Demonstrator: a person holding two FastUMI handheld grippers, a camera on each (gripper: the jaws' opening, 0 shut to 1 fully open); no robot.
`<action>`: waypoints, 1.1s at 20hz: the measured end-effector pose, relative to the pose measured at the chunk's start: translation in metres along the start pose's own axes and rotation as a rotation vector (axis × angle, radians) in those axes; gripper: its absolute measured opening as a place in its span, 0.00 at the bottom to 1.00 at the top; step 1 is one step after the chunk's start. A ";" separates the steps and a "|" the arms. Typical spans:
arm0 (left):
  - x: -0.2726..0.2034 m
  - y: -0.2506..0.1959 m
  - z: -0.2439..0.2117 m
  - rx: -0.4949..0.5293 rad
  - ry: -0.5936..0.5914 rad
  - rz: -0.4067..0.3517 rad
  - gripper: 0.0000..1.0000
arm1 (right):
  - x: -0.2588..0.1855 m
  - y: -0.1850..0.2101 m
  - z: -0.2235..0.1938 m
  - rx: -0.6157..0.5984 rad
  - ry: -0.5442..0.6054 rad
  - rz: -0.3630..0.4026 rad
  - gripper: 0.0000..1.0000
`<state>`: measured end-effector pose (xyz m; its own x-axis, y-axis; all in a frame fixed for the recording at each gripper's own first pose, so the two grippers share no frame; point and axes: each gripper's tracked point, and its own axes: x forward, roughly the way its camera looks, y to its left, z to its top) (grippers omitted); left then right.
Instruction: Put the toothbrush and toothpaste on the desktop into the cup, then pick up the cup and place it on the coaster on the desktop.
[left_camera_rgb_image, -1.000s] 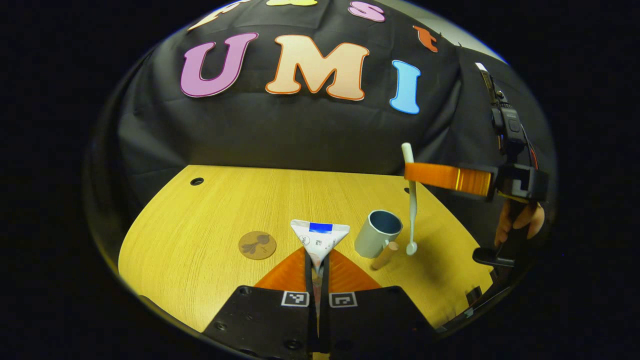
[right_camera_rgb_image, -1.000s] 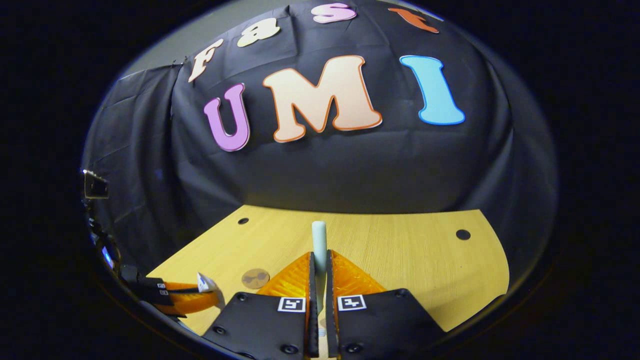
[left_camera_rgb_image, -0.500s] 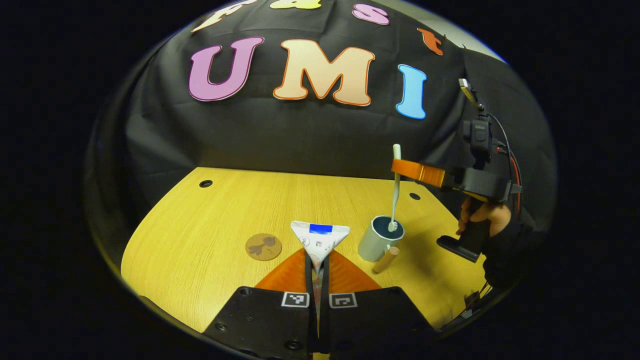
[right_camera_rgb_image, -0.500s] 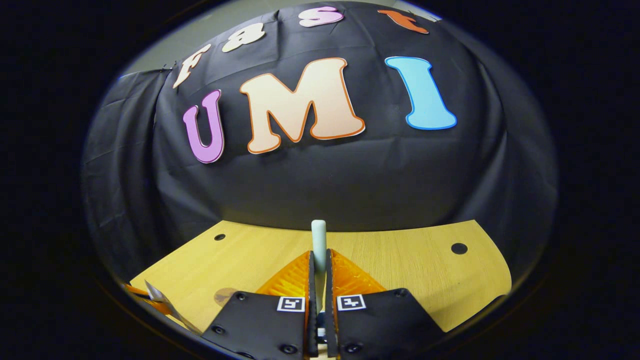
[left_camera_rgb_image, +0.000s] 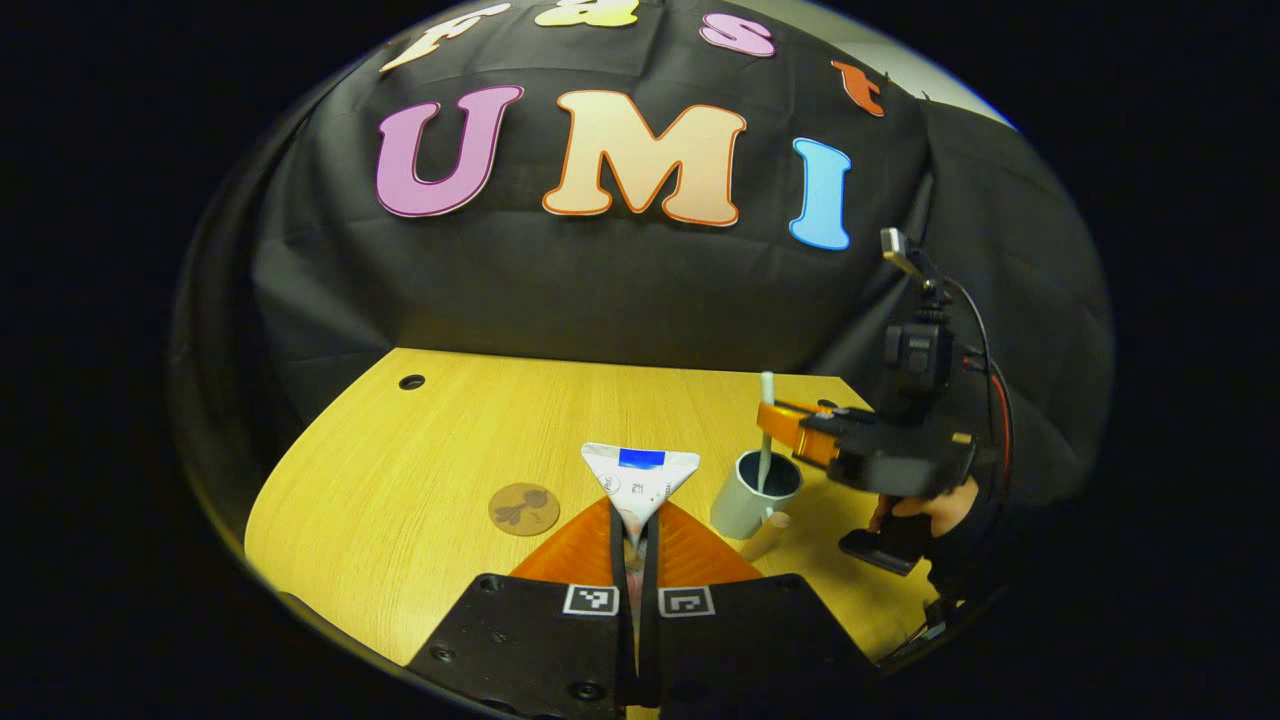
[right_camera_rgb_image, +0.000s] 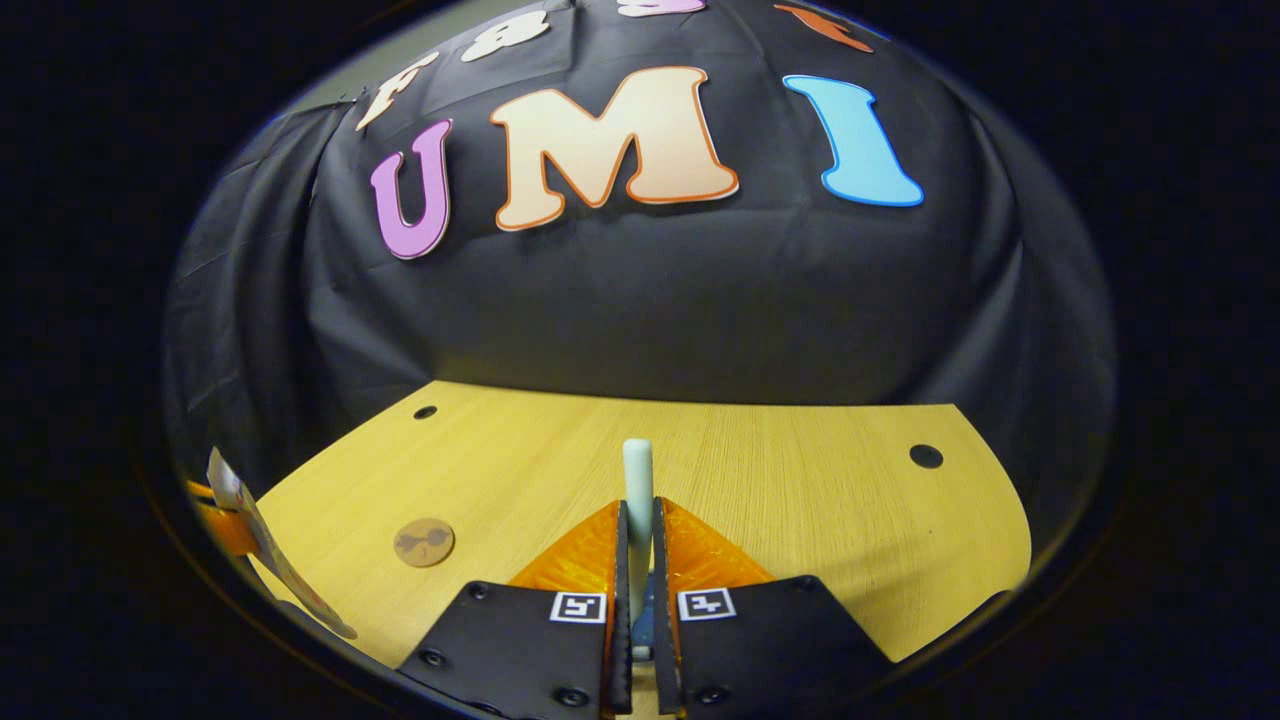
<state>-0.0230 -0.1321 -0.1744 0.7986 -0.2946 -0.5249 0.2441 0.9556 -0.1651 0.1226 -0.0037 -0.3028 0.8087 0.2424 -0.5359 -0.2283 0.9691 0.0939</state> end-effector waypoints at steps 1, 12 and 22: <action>0.002 -0.002 0.003 0.002 -0.004 -0.004 0.00 | -0.001 0.000 -0.007 0.002 0.017 0.005 0.15; 0.041 -0.045 0.047 0.009 -0.074 -0.115 0.00 | -0.065 -0.029 -0.034 0.046 0.030 -0.026 1.00; 0.102 -0.109 0.071 0.028 -0.118 -0.241 0.00 | -0.116 -0.066 -0.051 0.043 0.033 -0.106 1.00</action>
<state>0.0711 -0.2659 -0.1501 0.7736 -0.5128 -0.3724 0.4488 0.8581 -0.2494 0.0163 -0.0976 -0.2897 0.8087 0.1375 -0.5719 -0.1181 0.9904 0.0711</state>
